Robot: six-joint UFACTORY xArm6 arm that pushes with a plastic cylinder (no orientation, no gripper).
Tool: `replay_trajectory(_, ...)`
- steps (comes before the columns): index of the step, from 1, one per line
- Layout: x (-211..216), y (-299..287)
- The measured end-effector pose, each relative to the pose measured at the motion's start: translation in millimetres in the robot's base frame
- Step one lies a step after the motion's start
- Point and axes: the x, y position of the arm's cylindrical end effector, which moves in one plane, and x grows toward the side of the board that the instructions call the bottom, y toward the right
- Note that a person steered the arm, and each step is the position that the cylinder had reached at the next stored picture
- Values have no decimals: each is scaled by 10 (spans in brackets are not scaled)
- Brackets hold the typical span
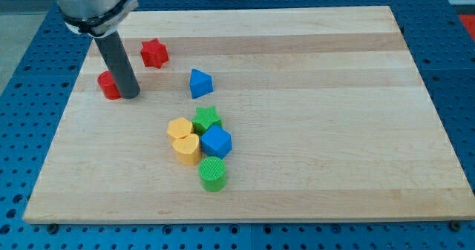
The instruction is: Push the red circle into the bottom of red star
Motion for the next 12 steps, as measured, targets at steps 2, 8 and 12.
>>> replay_trajectory(2,672,-262)
replay_trajectory(8,87,166)
replay_trajectory(12,-364,-209)
